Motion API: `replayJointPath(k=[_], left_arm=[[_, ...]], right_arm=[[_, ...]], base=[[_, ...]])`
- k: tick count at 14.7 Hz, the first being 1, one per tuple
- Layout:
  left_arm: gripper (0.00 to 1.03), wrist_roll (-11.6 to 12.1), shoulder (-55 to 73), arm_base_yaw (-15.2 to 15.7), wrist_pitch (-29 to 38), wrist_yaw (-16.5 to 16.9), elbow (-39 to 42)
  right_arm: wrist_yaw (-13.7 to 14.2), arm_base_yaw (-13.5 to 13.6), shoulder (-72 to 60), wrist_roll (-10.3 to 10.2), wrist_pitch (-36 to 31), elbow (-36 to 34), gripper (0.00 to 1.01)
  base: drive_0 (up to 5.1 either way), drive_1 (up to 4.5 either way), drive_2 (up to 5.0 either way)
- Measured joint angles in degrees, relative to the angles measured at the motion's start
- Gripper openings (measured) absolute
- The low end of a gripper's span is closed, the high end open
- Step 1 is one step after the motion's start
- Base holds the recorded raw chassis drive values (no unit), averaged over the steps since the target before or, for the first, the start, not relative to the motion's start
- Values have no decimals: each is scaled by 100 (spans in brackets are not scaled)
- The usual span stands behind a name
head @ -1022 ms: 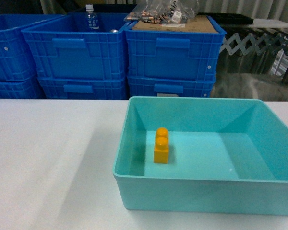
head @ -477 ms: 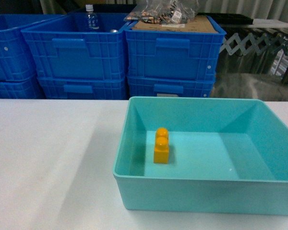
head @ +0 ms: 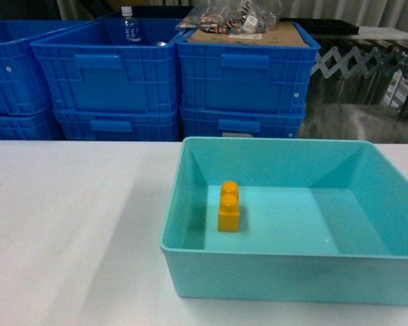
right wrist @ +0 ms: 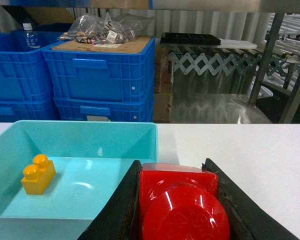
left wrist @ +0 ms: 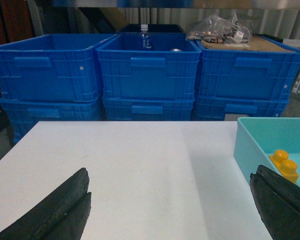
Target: Pick red block from blue box to shelf
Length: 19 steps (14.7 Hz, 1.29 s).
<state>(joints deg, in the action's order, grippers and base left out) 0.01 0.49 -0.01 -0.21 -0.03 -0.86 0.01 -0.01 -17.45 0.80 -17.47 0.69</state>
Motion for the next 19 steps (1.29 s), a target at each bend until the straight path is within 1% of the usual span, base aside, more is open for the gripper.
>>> replayJointPath(k=[7,8,9,10,11,12,17,19], left_arm=[[98,0,0,0,0,-2,0],[98,0,0,0,0,0,0],[98,0,0,0,0,-11,0],[98,0,0,0,-2,0,0],[98,0,0,0,-2,-2,0],[98,0,0,0,0,0,0],[98,0,0,0,0,0,0],[98,0,0,4,0,-4,0]], right_arm=[[-2,0,752,-15,745,0,28],[0,0,1047,-17,1204,4,28],[-4,0,1626,-17,1797,4,28],[-7,0,1725,-17,1659,22,28],[-4,0,1718,-17,1829,2,28],[-4,0,1720,-20,1751,2,28],[-4,0,1720,-20,1773,2,28],[-7,0,1720,-20,1775,2,28]], base=[[0,0,0],[0,0,0],[0,0,0],[0,0,0],[0,0,0],[0,0,0],[0,0,0],[-140,-140,-140]])
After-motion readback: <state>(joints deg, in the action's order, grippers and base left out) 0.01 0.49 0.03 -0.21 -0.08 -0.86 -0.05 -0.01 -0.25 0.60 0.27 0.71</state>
